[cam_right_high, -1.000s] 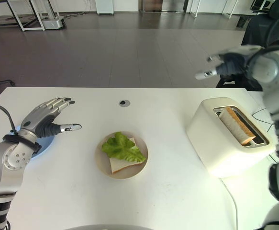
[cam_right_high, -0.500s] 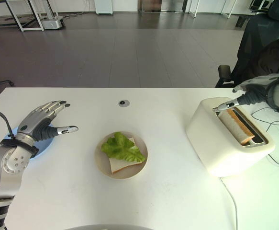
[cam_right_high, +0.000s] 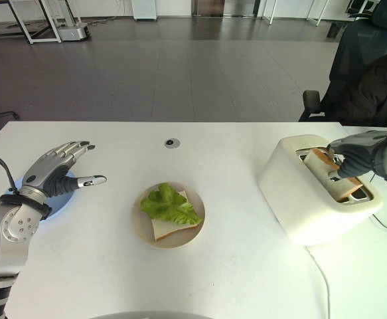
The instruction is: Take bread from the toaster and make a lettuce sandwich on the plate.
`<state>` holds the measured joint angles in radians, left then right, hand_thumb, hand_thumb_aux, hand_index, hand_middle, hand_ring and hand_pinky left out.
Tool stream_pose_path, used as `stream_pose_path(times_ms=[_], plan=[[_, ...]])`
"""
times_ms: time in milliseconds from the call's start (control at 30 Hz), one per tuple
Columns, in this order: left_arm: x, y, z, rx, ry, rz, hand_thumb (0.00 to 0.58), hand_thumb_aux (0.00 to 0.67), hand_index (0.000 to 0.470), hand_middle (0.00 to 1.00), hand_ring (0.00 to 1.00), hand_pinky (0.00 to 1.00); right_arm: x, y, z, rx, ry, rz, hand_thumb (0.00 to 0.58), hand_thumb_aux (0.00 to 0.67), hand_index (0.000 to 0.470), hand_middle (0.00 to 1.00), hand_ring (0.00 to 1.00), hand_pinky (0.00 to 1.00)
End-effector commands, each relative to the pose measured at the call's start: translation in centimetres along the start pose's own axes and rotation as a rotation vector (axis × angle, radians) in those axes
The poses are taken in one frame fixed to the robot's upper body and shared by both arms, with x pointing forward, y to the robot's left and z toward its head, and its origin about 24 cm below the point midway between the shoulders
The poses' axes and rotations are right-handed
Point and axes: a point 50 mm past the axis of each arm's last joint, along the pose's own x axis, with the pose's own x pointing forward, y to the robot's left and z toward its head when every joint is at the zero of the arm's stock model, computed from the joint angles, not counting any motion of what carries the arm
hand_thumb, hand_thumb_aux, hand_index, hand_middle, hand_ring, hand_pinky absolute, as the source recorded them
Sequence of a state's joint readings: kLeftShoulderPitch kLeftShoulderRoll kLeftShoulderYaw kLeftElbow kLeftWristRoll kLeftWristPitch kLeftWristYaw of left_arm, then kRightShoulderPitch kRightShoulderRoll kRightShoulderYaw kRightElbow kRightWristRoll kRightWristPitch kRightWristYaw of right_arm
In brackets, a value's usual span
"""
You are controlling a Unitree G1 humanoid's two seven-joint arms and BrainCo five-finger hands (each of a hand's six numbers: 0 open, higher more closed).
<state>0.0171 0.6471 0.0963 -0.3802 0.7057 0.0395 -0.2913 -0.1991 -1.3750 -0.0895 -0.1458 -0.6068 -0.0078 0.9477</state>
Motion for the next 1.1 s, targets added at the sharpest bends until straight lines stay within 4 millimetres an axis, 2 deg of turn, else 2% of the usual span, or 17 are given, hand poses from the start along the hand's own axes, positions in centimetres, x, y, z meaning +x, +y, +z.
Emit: stream_pose_path(times_ms=[33, 133, 200, 300, 400, 500, 667, 767, 833, 967, 1100], plan=[[0.0, -0.4, -0.2, -0.007, 0.007, -0.016, 0.0, 0.0, 0.0, 0.0, 0.0, 0.0, 0.7, 1.8, 0.8, 0.01, -0.045, 0.077, 0.58, 0.67, 0.47, 0.0, 0.0, 0.0], [0.0, -0.4, -0.3, -0.006, 0.01, -0.015, 0.0, 0.0, 0.0, 0.0, 0.0, 0.0, 0.7, 1.6, 1.0, 0.024, -0.062, 0.061, 0.58, 0.67, 0.47, 0.0, 0.0, 0.0], [0.0, -0.4, -0.4, -0.006, 0.015, -0.015, 0.0, 0.0, 0.0, 0.0, 0.0, 0.0, 0.6, 0.4, 0.6, 0.048, -0.064, 0.017, 0.58, 0.67, 0.47, 0.0, 0.0, 0.0], [0.1, -0.6, -0.5, -0.007, 0.018, -0.02, 0.0, 0.0, 0.0, 0.0, 0.0, 0.0, -0.2, -3.0, -0.6, 0.139, -0.088, -0.1, 0.58, 0.67, 0.47, 0.0, 0.0, 0.0], [0.3, -0.8, -0.4, -0.012, 0.011, -0.025, 0.0, 0.0, 0.0, 0.0, 0.0, 0.0, -1.1, -7.0, -0.7, 0.335, -0.287, -0.165, 0.58, 0.67, 0.47, 0.0, 0.0, 0.0], [0.3, -1.3, 0.1, -0.022, -0.003, -0.037, 0.0, 0.0, 0.0, 0.0, 0.0, 0.0, -0.7, -10.7, -1.6, 0.548, -0.437, -0.25, 0.58, 0.67, 0.47, 0.0, 0.0, 0.0], [0.5, -1.3, 0.4, -0.024, -0.015, -0.041, 0.0, 0.0, 0.0, 0.0, 0.0, 0.0, 0.3, -13.5, -1.3, 0.726, -0.595, -0.259, 0.58, 0.67, 0.47, 0.0, 0.0, 0.0], [0.6, -1.2, 0.4, -0.023, -0.018, -0.041, 0.0, 0.0, 0.0, 0.0, 0.0, 0.0, 1.5, -14.1, 1.4, 0.755, -0.718, -0.182, 0.58, 0.67, 0.47, 0.0, 0.0, 0.0], [0.8, -1.1, 0.5, -0.022, -0.028, -0.04, 0.0, 0.0, 0.0, 0.0, 0.0, 0.0, 2.4, -13.6, 3.9, 0.759, -0.797, -0.102, 0.58, 0.67, 0.47, 0.0, 0.0, 0.0], [1.2, -0.8, 0.9, -0.021, -0.052, -0.032, 0.0, 0.0, 0.0, 0.0, 0.0, 0.0, 4.8, -10.7, 10.1, 0.741, -0.925, 0.084, 0.58, 0.67, 0.47, 0.0, 0.0, 0.0], [1.7, -0.9, 1.6, -0.03, -0.086, -0.026, 0.0, 0.0, 0.0, 0.0, 0.0, 0.0, 6.3, -7.6, 14.8, 0.757, -0.988, 0.223, 0.58, 0.67, 0.47, 0.0, 0.0, 0.0]])
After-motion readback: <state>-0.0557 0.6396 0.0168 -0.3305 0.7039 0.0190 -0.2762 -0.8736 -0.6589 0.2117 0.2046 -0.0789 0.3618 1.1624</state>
